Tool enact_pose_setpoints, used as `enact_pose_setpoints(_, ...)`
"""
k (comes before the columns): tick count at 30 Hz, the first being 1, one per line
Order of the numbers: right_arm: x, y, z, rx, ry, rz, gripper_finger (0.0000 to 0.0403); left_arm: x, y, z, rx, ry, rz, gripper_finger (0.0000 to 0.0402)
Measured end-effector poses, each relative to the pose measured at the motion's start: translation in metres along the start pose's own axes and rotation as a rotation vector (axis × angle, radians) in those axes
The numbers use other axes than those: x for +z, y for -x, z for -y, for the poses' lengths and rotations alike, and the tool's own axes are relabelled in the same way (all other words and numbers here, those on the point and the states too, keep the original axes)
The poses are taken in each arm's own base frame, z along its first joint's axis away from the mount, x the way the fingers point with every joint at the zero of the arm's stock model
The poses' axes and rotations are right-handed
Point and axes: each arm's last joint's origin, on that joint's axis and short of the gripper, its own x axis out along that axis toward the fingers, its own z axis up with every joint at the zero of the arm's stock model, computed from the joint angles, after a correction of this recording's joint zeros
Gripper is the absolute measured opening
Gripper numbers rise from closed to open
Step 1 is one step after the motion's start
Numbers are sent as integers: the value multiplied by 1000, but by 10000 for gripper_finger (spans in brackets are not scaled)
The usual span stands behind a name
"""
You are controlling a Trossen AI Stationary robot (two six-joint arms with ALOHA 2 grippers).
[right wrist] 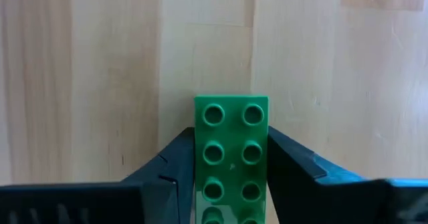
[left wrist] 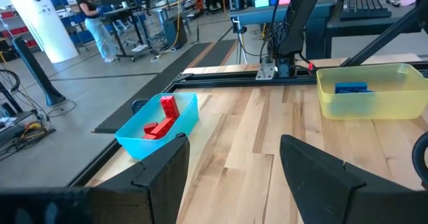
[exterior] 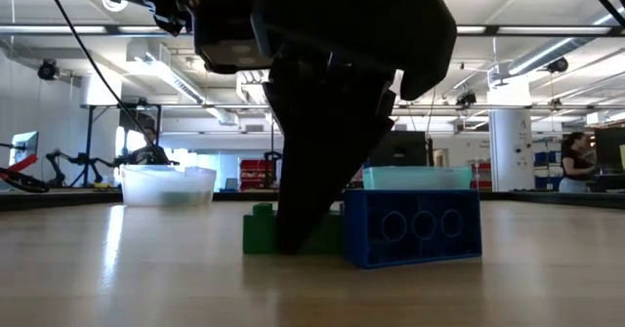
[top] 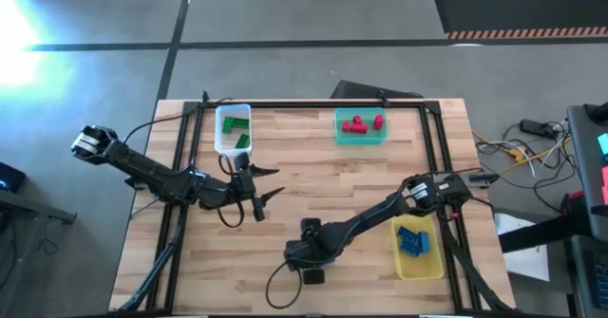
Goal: Sort & place blocks by color
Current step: Put the green game piece into the white bin
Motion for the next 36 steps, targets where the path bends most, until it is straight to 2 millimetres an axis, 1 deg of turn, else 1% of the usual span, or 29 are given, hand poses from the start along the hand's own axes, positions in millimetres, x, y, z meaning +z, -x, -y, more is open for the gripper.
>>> enact_pose_setpoints(6,1,0,0,2,46,14,127,0,0,0,0,0,0,217)
enact_pose_setpoints(8,4,4,0,-17,71,32,127,0,0,0,0,0,0,217)
enact_pose_setpoints(10,6,12,1,-54,107,56,127,0,0,0,0,0,0,217)
enact_pose_setpoints(14,8,35,5,-140,151,105,127,0,0,0,0,0,1,217)
enact_pose_setpoints(16,7,42,6,-167,164,121,127,0,0,0,0,1,1,217)
enact_pose_setpoints(23,-5,65,16,-270,174,195,127,0,0,0,-1,1,1,217)
enact_pose_setpoints(26,-14,75,21,-279,159,264,127,0,0,0,-1,1,1,217)
enact_pose_setpoints(29,-23,85,26,-279,138,382,127,0,0,0,-1,-1,1,217)
enact_pose_setpoints(32,-33,96,31,-264,114,538,127,0,0,0,-1,-1,2,217)
enact_pose_setpoints(36,-45,103,39,-237,114,772,127,0,0,0,-4,-1,2,217)
